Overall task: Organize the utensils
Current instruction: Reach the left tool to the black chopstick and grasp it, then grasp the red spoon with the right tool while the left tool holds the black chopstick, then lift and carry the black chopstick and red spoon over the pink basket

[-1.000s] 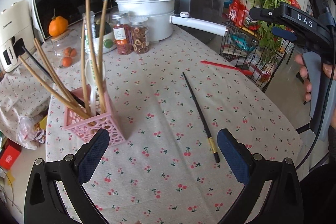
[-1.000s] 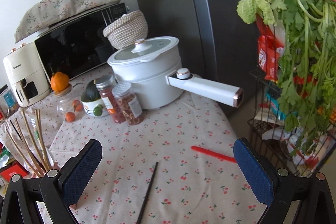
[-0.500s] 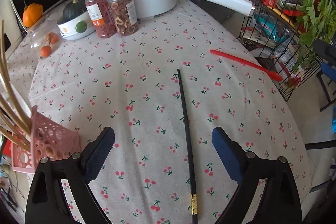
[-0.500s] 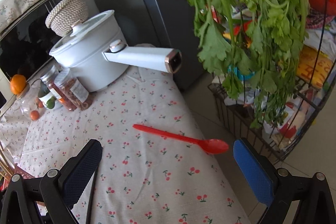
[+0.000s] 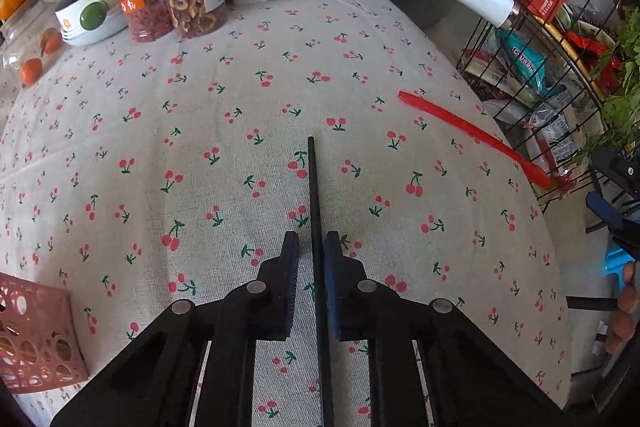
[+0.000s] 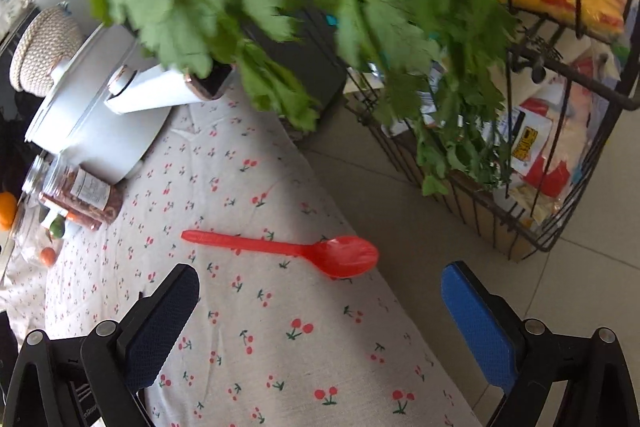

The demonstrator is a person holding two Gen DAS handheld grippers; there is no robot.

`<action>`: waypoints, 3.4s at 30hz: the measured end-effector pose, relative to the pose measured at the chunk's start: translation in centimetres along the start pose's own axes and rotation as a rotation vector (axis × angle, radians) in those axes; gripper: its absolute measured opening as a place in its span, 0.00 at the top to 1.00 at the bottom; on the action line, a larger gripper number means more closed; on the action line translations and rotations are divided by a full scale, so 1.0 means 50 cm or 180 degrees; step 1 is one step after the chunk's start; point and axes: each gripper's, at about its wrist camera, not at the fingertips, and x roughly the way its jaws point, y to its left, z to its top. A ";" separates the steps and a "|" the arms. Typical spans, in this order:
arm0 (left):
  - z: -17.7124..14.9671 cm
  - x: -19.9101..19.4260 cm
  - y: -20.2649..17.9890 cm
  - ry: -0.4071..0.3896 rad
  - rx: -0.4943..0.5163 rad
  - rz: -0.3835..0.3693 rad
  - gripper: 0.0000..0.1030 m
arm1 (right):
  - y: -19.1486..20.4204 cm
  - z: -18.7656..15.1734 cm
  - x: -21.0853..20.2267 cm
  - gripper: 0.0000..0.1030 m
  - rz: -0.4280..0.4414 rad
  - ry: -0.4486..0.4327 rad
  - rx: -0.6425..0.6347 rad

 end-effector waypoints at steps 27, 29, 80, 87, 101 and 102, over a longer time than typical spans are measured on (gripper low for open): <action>-0.024 -0.030 -0.005 -0.0250 0.0218 -0.0092 0.95 | -0.059 0.009 0.100 0.92 0.0214 0.0029 0.0665; -0.024 -0.043 -0.006 -0.0312 0.0232 -0.0095 0.95 | -0.051 0.011 0.086 0.93 0.0243 -0.0055 0.0597; -0.201 -0.549 0.185 -0.1692 0.0136 -0.0570 0.95 | 0.411 -0.128 -0.275 0.97 -0.0017 -0.0865 -0.1759; -0.208 -0.625 0.213 -0.1980 0.0084 -0.0554 0.95 | 0.466 -0.154 -0.313 0.97 0.0147 -0.0931 -0.1916; -0.226 -0.717 0.330 -0.2431 -0.0261 -0.0359 0.95 | 0.598 -0.227 -0.337 0.97 0.0531 -0.0929 -0.2368; -0.228 -0.722 0.336 -0.2460 -0.0272 -0.0327 0.95 | 0.608 -0.233 -0.338 0.97 0.0554 -0.0923 -0.2408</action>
